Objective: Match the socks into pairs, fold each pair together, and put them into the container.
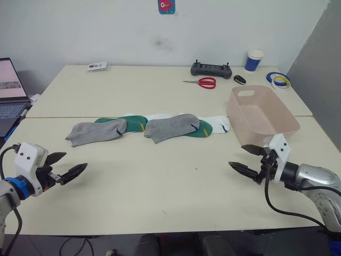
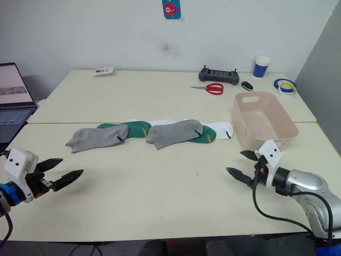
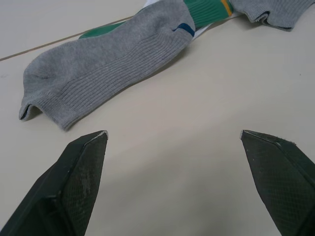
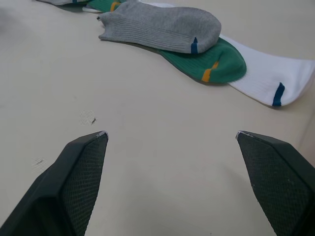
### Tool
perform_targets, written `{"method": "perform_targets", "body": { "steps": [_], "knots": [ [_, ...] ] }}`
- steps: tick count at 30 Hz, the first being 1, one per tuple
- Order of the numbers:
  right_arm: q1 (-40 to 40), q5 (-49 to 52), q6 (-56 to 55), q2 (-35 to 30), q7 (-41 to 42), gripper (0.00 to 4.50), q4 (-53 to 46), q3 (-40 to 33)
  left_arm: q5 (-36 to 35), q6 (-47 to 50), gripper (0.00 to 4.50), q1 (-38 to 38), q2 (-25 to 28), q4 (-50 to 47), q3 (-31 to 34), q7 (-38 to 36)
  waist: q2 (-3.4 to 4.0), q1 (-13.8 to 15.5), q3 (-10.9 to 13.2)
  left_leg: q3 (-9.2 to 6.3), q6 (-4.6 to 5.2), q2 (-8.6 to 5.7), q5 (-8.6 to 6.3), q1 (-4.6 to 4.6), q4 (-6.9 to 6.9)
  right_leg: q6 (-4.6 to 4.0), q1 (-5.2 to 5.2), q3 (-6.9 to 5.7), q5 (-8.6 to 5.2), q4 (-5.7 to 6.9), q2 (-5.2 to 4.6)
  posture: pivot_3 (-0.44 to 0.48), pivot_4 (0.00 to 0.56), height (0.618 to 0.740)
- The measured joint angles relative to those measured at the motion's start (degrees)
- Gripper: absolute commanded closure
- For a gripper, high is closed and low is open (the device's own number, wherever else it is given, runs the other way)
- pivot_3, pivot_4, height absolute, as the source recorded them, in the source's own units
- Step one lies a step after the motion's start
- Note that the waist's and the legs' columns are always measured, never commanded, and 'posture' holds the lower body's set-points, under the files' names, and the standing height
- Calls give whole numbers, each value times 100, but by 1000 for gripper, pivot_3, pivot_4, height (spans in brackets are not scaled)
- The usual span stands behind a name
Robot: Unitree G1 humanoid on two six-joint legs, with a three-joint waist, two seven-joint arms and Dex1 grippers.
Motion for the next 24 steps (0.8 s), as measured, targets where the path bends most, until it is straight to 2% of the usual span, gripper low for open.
{"method": "perform_targets", "body": {
  "steps": [7,10,16,21,24],
  "knots": [
    [-331,3,80,68,-60,26,-263,166,-165,270,0,-36,-4,-279,-2,-27,0,-1,0,-2,0,0,0,0,1,0,0,-1,0,1,0,0,150,740],
    [-586,41,205,150,-159,26,-343,263,-306,486,0,-341,-202,-568,-135,114,0,24,0,-2,0,-4,0,-1,2,0,2,-3,0,1,1,0,150,740],
    [-765,53,307,180,-245,26,-426,378,-380,718,0,-935,-757,-982,-870,537,-11,48,-7,-2,0,-5,0,-1,6,0,5,-1,3,1,2,0,150,740],
    [-811,6,304,275,-302,26,-424,460,144,380,0,-1556,-1166,-793,-1797,759,-12,63,-8,-4,0,-6,1,-1,9,-20,6,-2,18,4,12,0,150,740],
    [-829,-61,299,320,-368,26,-428,512,513,24,0,-2026,-1532,-354,-2206,903,-10,84,-9,-5,0,-8,1,-1,10,-22,8,-3,20,5,13,0,150,740]
  ]
}}
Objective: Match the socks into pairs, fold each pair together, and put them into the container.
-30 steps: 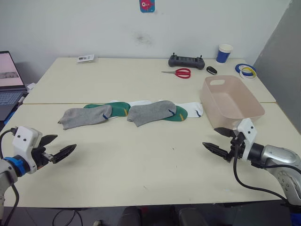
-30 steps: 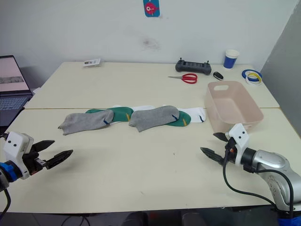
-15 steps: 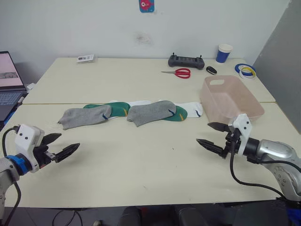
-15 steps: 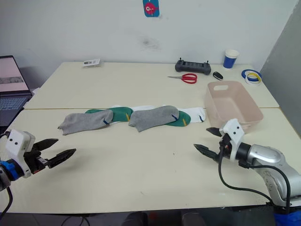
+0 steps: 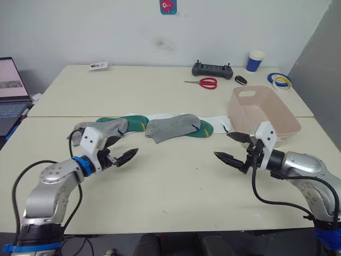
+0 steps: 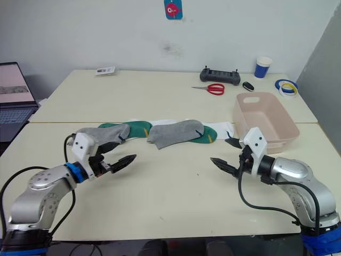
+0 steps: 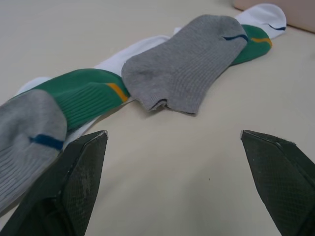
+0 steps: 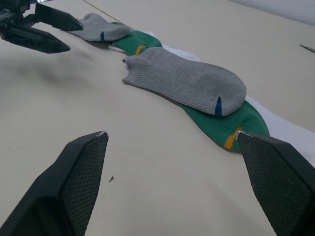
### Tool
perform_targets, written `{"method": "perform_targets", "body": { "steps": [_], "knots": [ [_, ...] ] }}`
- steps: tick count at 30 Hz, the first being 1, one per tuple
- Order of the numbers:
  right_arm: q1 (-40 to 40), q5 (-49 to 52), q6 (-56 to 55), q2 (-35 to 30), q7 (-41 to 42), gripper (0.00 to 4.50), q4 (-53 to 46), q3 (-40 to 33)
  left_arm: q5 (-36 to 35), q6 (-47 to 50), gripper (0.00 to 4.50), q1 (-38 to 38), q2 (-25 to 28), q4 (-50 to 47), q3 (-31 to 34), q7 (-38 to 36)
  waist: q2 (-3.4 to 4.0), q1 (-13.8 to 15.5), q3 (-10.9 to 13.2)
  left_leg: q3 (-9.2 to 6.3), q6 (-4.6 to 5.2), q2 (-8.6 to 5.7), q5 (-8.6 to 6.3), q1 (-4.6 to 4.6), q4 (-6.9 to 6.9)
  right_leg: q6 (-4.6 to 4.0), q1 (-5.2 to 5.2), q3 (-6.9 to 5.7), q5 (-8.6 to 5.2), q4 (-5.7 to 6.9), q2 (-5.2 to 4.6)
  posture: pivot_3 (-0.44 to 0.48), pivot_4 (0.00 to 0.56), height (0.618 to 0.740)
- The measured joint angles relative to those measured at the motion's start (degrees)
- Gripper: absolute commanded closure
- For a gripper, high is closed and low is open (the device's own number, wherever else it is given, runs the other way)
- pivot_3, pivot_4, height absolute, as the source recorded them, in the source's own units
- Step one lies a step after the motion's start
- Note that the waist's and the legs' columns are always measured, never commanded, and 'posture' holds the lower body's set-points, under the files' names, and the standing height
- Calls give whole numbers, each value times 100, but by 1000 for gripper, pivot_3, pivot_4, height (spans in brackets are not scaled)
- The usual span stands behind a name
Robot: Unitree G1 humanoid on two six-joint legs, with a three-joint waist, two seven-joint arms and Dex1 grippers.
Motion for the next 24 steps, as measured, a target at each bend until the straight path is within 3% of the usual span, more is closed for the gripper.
{"method": "perform_targets", "body": {
  "steps": [6,10,17,21,24],
  "knots": [
    [-93,-6,10,61,-99,26,-36,148,630,-553,0,-809,-618,1028,-570,381,-1,13,-1,0,0,0,0,-1,6,4,0,3,5,3,3,0,150,740],
    [-121,0,50,69,-198,0,-164,151,903,-827,926,-1208,-933,1721,-742,568,-1,40,-1,-2,0,0,0,-4,12,6,0,1,6,4,3,0,150,740],
    [-177,13,266,84,-341,0,-401,161,1170,-1260,3223,-1835,-1196,2720,-742,814,-1,51,-1,-1,0,-2,0,-7,19,11,1,3,9,4,4,0,150,740],
    [-221,17,350,90,-389,0,-443,163,1188,-1326,4481,-1869,-1299,2801,-769,795,-1,48,-1,-2,0,-2,0,-7,20,12,1,2,9,5,4,0,150,740],
    [-279,18,389,93,-396,0,-443,163,1176,-1320,4481,-1766,-1292,2705,-769,722,-1,45,-1,-2,0,-1,0,-6,20,12,1,3,9,6,5,0,150,740]
  ]
}}
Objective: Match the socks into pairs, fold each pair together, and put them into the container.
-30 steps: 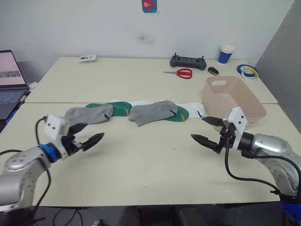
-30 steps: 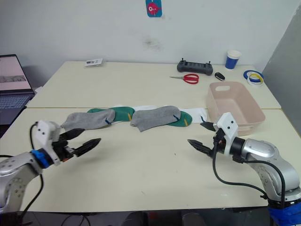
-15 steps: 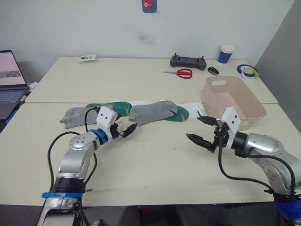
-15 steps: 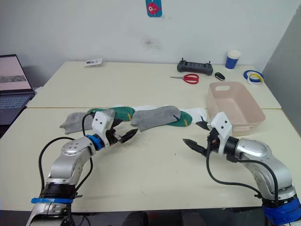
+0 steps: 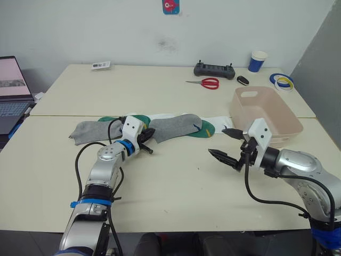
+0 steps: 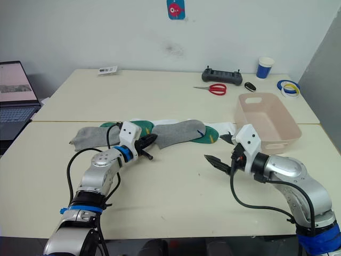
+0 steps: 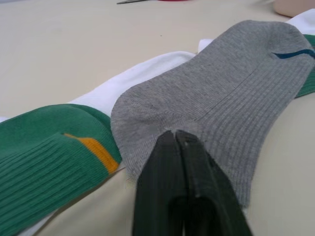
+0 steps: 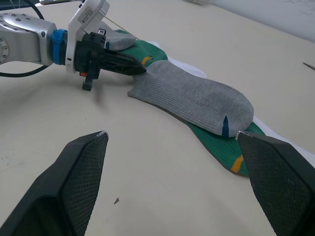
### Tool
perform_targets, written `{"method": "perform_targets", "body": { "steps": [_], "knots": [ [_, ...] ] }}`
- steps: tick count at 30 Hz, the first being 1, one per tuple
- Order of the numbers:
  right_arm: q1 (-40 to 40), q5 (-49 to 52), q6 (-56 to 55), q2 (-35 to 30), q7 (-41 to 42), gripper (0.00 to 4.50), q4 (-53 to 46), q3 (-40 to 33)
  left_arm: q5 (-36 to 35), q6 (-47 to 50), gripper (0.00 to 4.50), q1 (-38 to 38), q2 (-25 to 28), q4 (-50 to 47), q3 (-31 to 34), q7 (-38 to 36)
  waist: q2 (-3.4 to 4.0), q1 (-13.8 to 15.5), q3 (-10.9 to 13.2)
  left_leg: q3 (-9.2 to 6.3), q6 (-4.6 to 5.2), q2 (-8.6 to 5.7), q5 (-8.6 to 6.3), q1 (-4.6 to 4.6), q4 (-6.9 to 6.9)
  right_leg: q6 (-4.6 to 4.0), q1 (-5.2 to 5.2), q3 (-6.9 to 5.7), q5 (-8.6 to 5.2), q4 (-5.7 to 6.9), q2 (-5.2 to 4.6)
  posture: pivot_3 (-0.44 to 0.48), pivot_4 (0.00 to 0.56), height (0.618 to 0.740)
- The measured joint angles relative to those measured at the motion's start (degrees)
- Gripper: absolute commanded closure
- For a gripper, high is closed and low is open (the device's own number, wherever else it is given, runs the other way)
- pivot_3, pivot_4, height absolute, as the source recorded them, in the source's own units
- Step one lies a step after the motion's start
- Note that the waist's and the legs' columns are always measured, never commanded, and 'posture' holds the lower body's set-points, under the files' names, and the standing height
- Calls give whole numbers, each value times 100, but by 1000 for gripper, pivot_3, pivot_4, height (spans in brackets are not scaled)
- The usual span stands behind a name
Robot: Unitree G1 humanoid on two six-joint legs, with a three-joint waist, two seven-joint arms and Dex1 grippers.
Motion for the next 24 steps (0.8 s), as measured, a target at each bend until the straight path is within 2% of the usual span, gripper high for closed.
{"method": "perform_targets", "body": {
  "steps": [12,18,24],
  "knots": [
    [-45,-21,-62,179,22,0,112,68,-165,425,4481,449,108,-915,114,-85,0,4,0,-2,0,1,0,0,3,1,2,-1,0,0,0,0,150,740],
    [-44,-31,-180,202,61,0,208,178,-252,575,2655,597,182,-1094,167,-91,0,6,0,-2,0,0,0,0,3,2,3,-2,0,0,0,0,150,740],
    [-44,-28,-189,182,115,0,208,182,-78,475,661,436,115,-798,106,52,0,8,0,-2,0,-1,0,0,4,2,3,-2,0,-1,0,0,150,740]
  ]
}}
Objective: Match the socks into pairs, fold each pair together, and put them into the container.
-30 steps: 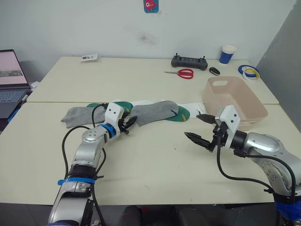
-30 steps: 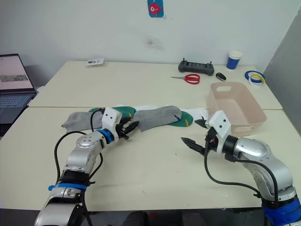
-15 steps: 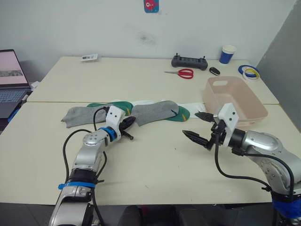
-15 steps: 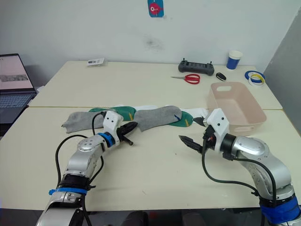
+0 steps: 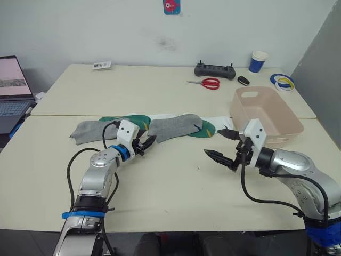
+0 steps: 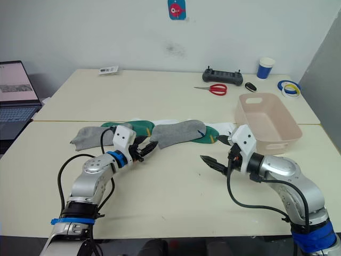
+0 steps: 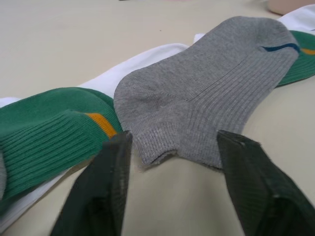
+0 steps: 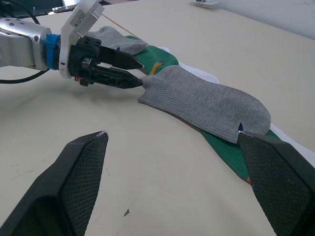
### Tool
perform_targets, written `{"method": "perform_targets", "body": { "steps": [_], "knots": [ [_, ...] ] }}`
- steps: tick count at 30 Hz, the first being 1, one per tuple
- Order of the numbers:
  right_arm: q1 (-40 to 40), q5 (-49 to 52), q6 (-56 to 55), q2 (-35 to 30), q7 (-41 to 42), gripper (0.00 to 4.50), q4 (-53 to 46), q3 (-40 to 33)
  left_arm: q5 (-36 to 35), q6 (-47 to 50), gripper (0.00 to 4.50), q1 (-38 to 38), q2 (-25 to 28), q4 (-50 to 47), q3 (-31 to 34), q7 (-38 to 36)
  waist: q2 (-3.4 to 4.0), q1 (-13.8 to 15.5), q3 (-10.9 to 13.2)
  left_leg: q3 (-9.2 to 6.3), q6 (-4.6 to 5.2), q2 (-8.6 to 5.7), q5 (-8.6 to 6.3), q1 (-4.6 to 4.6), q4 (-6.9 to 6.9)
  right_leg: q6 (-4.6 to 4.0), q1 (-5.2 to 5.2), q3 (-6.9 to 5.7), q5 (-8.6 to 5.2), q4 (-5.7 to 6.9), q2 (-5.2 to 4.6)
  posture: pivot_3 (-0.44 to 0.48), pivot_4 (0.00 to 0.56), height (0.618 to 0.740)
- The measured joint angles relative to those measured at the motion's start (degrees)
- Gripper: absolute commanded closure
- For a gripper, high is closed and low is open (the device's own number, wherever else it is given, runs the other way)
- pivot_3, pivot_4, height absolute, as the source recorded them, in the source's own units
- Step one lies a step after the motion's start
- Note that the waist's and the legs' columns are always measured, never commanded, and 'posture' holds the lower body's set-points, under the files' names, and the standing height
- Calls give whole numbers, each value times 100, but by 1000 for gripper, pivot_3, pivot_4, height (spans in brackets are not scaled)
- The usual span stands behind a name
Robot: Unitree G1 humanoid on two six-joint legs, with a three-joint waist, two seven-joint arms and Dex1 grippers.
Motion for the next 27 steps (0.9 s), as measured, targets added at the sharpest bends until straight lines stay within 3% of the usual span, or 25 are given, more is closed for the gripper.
{"method": "perform_targets", "body": {
  "steps": [2,8,21,22,27],
  "knots": [
    [1,0,0,-31,4,0,3,-2,74,-87,21,-140,-64,206,-36,69,0,1,0,0,0,0,0,0,0,0,0,0,0,0,0,0,150,740],
    [106,-4,-9,-70,3,0,4,-23,286,-202,21,-415,-131,709,-128,162,0,-2,0,0,0,0,0,0,0,0,0,1,0,0,2,0,150,740],
    [235,-1,-11,-51,-131,0,-11,-29,301,-340,4303,-639,-254,1071,-204,75,0,-3,0,0,0,0,0,-1,0,1,0,0,0,0,2,0,150,740],
    [235,0,-11,-50,-131,0,-11,-29,301,-342,4470,-639,-254,1071,-204,79,0,-3,0,0,0,0,0,-1,0,1,0,1,0,0,2,0,150,740],
    [232,1,-12,-34,-136,0,-11,-28,296,-329,4470,-546,-232,902,-201,83,0,-5,0,0,0,1,0,0,0,1,0,1,0,0,2,0,150,740]
  ]
}}
